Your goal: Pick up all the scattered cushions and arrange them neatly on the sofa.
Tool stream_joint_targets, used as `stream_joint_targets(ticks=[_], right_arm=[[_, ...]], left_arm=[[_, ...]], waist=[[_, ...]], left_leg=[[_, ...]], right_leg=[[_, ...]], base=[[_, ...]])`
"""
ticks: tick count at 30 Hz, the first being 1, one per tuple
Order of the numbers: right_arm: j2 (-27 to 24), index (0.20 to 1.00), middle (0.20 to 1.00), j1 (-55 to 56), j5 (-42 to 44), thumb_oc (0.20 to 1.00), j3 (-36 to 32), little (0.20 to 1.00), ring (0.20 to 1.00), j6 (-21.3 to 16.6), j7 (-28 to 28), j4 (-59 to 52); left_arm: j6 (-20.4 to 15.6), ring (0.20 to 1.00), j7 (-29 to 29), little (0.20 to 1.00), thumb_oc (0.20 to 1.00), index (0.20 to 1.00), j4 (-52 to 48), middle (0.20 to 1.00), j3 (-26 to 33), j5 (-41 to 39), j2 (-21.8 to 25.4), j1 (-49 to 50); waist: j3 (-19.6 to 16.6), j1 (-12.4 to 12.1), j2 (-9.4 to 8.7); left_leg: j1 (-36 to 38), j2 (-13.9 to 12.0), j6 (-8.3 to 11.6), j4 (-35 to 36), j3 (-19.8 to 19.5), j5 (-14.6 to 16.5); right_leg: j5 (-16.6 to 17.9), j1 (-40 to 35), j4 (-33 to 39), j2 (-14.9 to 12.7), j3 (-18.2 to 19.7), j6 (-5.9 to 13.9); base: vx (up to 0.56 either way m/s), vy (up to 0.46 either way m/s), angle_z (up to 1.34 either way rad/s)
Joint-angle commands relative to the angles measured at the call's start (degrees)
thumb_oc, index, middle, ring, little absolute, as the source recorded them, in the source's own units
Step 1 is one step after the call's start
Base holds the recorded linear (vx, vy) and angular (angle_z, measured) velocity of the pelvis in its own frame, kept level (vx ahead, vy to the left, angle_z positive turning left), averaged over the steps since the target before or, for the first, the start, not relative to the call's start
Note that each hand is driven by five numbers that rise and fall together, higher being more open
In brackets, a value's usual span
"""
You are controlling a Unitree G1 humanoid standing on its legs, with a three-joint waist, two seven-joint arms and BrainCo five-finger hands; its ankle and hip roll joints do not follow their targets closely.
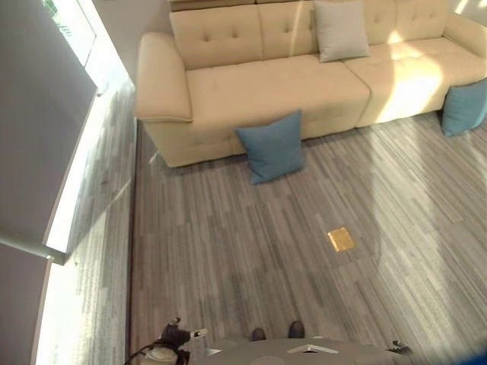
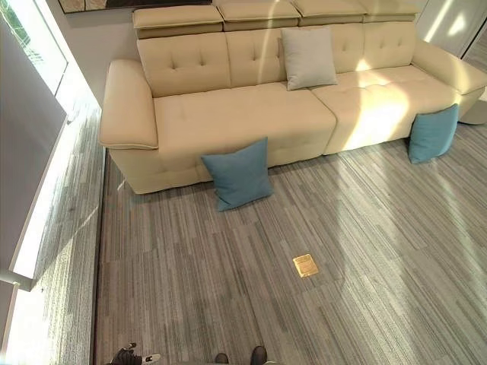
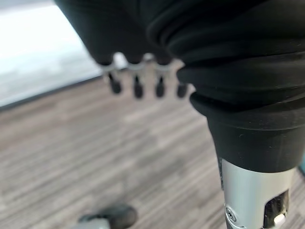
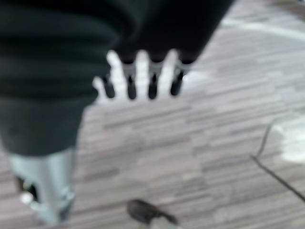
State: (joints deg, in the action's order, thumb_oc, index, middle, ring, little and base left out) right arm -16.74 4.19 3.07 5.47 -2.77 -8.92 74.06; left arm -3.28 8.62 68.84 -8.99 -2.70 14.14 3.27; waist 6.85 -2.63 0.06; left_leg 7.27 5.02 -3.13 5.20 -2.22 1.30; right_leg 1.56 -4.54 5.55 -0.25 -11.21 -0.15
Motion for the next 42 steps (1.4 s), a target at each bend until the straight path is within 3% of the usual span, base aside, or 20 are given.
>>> stream_joint_targets(ticks=[1,23,33,38,40,42], right_arm=[[-1.8,1.000,1.000,-2.1,-1.8,1.000,2.4,1.000,1.000,0.1,0.1,1.1],[-1.7,1.000,1.000,-4.4,-2.4,1.000,4.8,1.000,1.000,0.3,0.6,0.4],[-1.4,1.000,1.000,-6.1,-3.0,1.000,5.8,1.000,1.000,0.5,0.8,-0.1],[-1.8,1.000,1.000,-8.1,-3.3,1.000,6.2,1.000,1.000,0.6,1.0,-0.5],[-2.0,1.000,1.000,-9.2,-3.4,1.000,6.7,1.000,1.000,0.6,1.1,-1.0],[-2.0,1.000,1.000,-9.8,-3.3,1.000,6.9,1.000,1.000,0.6,1.0,-1.3]], left_arm=[[-0.4,1.000,-0.8,1.000,1.000,1.000,3.5,1.000,-1.4,1.6,-0.2,-3.5],[0.1,1.000,-1.4,1.000,1.000,1.000,4.9,1.000,-1.4,2.0,-0.2,-4.2],[0.3,1.000,-1.5,1.000,1.000,1.000,5.0,1.000,-1.6,1.9,-0.1,-4.8],[0.2,1.000,-1.5,1.000,1.000,1.000,4.5,1.000,-2.4,2.1,0.5,-6.0],[0.2,1.000,-1.5,1.000,1.000,1.000,4.3,1.000,-3.0,2.4,1.0,-6.7],[0.2,1.000,-1.4,1.000,1.000,1.000,4.2,1.000,-3.1,2.2,1.2,-7.1]], waist=[[-1.0,-0.8,-1.22],[-1.3,-1.2,-1.65],[-0.8,-2.2,-2.25],[0.6,-3.1,-2.02],[2.2,-2.6,-1.85],[2.9,-2.4,-1.56]], left_leg=[[-0.9,-2.7,4.91,-0.2,0.4,1.0],[-1.0,-3.1,4.88,-0.2,0.0,1.2],[-1.3,-2.6,3.77,-0.2,0.0,1.4],[-3.8,-1.6,2.05,-2.8,-0.2,2.2],[-4.1,-1.2,0.94,-3.6,-1.0,2.4],[-4.3,-1.3,0.66,-3.9,-1.1,2.4]], right_leg=[[-0.7,-3.9,-0.6,-5.5,2.3,8.26],[-1.1,-3.6,-0.6,-5.0,2.4,8.04],[-0.9,-3.1,-1.2,-5.6,3.3,8.34],[-1.1,2.7,-10.7,-7.0,4.8,9.16],[2.9,8.2,-19.9,-7.3,6.1,9.98],[3.4,10.2,-23.0,-7.1,6.7,10.00]], base=[[0.00,0.000,0.00],[0.00,-0.001,0.00],[0.01,0.010,0.00],[-0.03,0.080,-0.11],[-0.05,0.127,-0.16],[-0.02,0.083,-0.07]])
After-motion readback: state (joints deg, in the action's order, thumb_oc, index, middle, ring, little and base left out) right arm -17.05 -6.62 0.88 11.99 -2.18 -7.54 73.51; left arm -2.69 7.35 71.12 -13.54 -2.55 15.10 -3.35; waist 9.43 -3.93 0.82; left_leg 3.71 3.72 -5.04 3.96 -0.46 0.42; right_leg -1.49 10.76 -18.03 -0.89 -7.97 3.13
